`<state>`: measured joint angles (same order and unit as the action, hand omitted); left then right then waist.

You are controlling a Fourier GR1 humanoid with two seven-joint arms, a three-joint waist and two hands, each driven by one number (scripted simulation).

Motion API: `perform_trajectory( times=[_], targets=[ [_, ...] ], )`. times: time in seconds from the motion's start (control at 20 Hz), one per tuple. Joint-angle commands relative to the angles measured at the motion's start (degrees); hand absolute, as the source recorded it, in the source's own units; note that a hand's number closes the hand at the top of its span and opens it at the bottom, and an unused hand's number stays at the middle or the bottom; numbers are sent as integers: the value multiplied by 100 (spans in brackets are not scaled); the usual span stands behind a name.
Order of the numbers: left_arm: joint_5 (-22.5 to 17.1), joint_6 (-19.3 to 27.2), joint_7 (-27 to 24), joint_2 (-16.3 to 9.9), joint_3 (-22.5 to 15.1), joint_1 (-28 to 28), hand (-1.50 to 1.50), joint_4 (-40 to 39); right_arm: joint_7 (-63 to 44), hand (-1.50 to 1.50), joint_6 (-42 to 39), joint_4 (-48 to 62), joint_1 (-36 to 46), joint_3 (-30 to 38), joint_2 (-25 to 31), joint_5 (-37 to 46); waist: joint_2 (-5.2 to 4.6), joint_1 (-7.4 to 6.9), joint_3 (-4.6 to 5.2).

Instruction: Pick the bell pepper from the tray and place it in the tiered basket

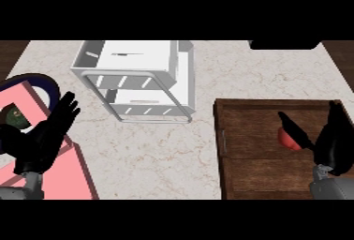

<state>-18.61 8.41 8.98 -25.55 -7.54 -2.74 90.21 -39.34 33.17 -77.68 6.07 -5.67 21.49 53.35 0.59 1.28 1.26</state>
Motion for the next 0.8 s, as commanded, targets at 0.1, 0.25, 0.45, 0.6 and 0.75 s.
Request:
perform_trajectory(
  times=[0.1,0.25,0.45,0.6,0.75],
  targets=[
    [1,-70,107,29,-106,-48,0,10,-1889,-150,-2261,-229,399,-561,-265,460,-12,-167,-45],
    [86,24,93,113,-155,-80,0,102,-3084,-150,-3153,-761,925,-874,-667,829,9,-163,-80],
    [-8,-143,-47,45,31,-18,0,-65,-4146,-150,-4057,-998,1650,-807,-1034,1297,-22,-166,-103],
    [59,7,178,200,-74,-136,0,34,-4232,-150,-4117,-896,1553,-800,-1240,1690,-39,-129,-117],
    [-10,-230,-68,144,-12,116,0,25,-4196,-150,-4103,-987,1300,-453,-1400,1750,-33,-120,-119]
  ],
)
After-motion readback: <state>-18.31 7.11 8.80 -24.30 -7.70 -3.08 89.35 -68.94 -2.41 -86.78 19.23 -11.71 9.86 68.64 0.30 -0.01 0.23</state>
